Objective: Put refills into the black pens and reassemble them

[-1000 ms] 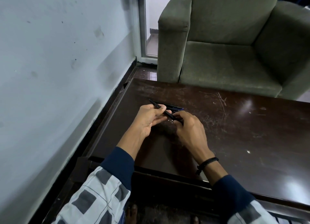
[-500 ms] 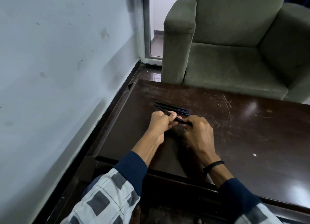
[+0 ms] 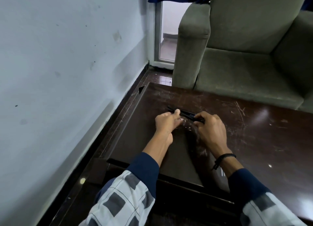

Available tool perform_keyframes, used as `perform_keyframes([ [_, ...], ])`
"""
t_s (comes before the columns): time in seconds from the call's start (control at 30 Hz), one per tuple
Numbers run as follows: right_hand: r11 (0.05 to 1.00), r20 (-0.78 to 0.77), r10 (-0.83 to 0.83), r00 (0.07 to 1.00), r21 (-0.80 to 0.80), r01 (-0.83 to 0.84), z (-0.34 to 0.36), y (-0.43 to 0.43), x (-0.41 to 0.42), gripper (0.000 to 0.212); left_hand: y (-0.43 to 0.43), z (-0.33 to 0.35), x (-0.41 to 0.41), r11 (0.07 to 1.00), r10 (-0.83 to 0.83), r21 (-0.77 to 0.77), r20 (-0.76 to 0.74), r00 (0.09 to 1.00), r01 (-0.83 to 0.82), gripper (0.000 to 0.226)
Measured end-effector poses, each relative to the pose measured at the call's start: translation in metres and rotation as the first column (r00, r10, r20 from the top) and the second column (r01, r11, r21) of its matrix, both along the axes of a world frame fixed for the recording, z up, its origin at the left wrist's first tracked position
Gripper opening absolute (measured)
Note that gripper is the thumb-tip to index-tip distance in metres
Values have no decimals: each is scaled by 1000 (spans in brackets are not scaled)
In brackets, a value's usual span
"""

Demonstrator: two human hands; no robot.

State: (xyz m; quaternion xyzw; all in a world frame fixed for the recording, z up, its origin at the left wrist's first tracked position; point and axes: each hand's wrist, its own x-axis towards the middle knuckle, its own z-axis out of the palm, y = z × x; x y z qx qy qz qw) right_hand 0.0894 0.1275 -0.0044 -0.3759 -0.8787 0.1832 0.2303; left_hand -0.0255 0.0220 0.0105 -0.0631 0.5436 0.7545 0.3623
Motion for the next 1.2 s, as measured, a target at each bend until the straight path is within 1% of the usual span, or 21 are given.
perform_keyframes([
  [0.03, 999, 3, 38, 999, 12, -38, 1, -3, -22, 19, -13, 0, -23, 997, 83, -4, -1, 997, -83, 45],
  [0.07, 998, 18, 62, 998, 21, -62, 1, -5, -35, 18, -22, 0, -39, 989, 147, -7, -16, 989, -147, 55],
  [0.1, 998, 30, 57, 998, 26, -58, 2, -3, -37, 17, -26, 2, -44, 983, 185, -3, -22, 983, -185, 57],
  [0.17, 996, 37, 62, 997, 62, -64, -3, 2, -35, 16, -28, 0, -49, 977, 214, -2, -39, 976, -214, 54],
  [0.23, 989, 46, 93, 995, 114, -98, -9, 7, -27, 15, -26, 4, -44, 978, 207, -9, -43, 977, -208, 50],
  [0.3, 981, 82, 136, 987, 127, -145, -12, 9, -26, 15, -23, 6, -43, 982, 190, 9, -31, 981, -190, 46],
  [0.37, 977, 84, 161, 983, 126, -171, -14, 10, -29, 12, -23, 9, -42, 984, 174, 24, -11, 985, -174, 40],
  [0.5, 988, 74, 126, 989, 79, -132, -20, 8, -32, 13, -25, 10, -43, 982, 185, 27, -2, 983, -185, 31],
  [0.73, 996, 72, 83, 994, 25, -85, -16, 11, -22, 23, -26, 10, -41, 983, 182, 23, -5, 983, -182, 29],
  [0.87, 1000, 50, -6, 999, 5, 6, -5, 19, 2, 19, -26, 11, -41, 983, 184, 28, -9, 983, -183, 28],
  [0.93, 995, 98, -81, 992, -58, 87, 4, 27, 19, 21, -26, 12, -40, 983, 182, 28, -13, 983, -181, 28],
  [1.0, 968, 222, -121, 968, -189, 164, 15, 32, 35, 30, -24, 12, -38, 984, 177, 23, -16, 984, -177, 26],
  [1.07, 932, 358, -113, 927, -286, 224, 22, 30, 49, 44, -23, 13, -36, 986, 169, 16, -17, 986, -168, 25],
  [1.13, 913, 420, -138, 897, -298, 280, 25, 21, 62, 53, -22, 13, -33, 987, 159, 12, -14, 987, -159, 25],
  [1.2, 904, 432, -181, 884, -281, 322, 24, 9, 71, 49, -23, 14, -32, 987, 160, 9, -15, 987, -160, 24],
])
